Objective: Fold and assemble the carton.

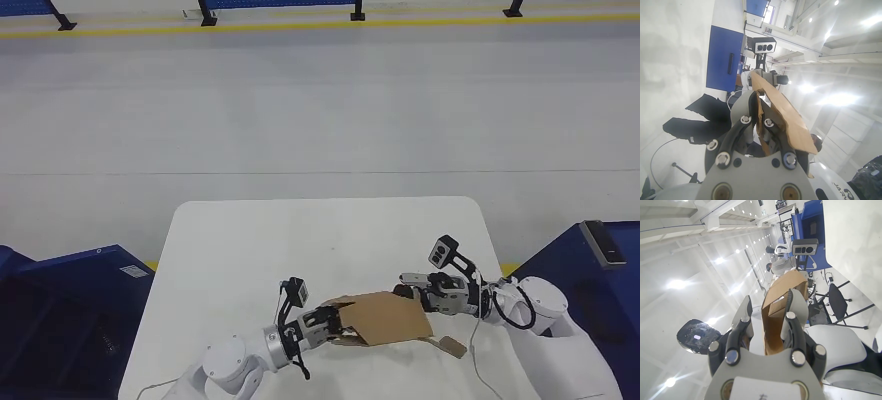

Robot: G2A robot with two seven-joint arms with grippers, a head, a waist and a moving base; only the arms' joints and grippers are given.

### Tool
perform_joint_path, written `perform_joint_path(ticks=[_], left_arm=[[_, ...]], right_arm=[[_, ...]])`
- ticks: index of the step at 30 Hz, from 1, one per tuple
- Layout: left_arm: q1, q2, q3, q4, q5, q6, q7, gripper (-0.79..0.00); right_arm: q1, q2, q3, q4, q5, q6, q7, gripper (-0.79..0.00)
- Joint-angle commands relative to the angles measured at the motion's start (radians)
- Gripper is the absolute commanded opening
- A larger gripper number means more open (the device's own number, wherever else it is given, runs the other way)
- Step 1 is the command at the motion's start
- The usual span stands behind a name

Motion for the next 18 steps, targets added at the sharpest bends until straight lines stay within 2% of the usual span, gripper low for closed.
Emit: perform_joint_path(ticks=[1,18], left_arm=[[0.0,0.0,0.0,0.0,0.008,0.005,0.005,-0.785],[-0.019,-0.008,0.007,0.039,-0.003,0.038,0.029,-0.785]], right_arm=[[0.004,0.0,-0.009,0.003,-0.002,-0.001,0.004,-0.428],[-0.024,0.014,-0.008,-0.038,-0.002,0.01,0.091,-0.431]])
